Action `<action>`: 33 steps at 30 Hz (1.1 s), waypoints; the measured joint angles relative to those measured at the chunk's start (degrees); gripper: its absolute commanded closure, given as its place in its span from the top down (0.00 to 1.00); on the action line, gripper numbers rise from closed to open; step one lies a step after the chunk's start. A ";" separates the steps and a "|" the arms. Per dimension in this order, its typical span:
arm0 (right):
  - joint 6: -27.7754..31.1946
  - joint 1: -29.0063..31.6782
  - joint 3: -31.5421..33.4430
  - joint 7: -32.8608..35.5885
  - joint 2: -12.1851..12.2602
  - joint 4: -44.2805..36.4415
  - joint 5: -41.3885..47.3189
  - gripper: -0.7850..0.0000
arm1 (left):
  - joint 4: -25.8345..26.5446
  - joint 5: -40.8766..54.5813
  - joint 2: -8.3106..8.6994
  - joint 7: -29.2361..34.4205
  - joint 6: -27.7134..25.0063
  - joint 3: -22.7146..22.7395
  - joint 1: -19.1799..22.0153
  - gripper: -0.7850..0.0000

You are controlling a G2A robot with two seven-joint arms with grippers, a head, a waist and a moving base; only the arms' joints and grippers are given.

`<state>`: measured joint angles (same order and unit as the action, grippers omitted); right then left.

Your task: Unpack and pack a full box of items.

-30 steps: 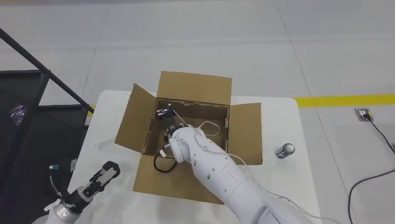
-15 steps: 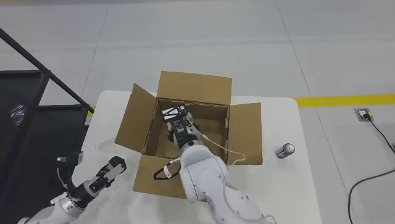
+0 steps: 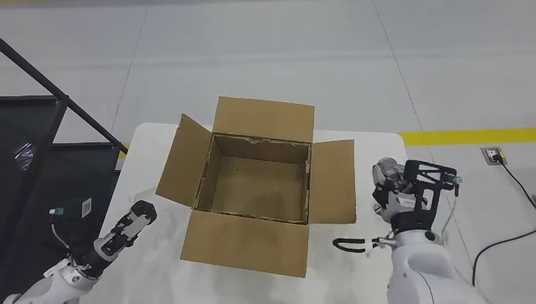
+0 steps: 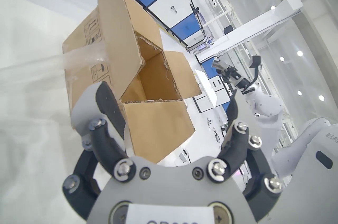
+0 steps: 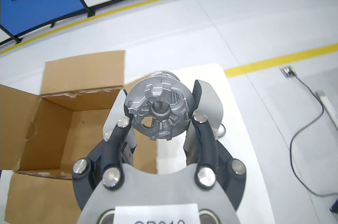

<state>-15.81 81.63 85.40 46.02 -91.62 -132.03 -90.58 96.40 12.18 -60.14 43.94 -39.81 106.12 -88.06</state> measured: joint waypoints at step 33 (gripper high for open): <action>15.95 -5.09 14.63 14.45 4.30 31.88 11.26 1.00 | -0.03 -0.01 0.00 -0.01 0.00 -0.01 -0.01 1.00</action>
<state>0.14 76.54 100.03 60.47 -87.32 -100.15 -79.31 96.37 12.17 -60.14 43.92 -39.81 106.11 -88.07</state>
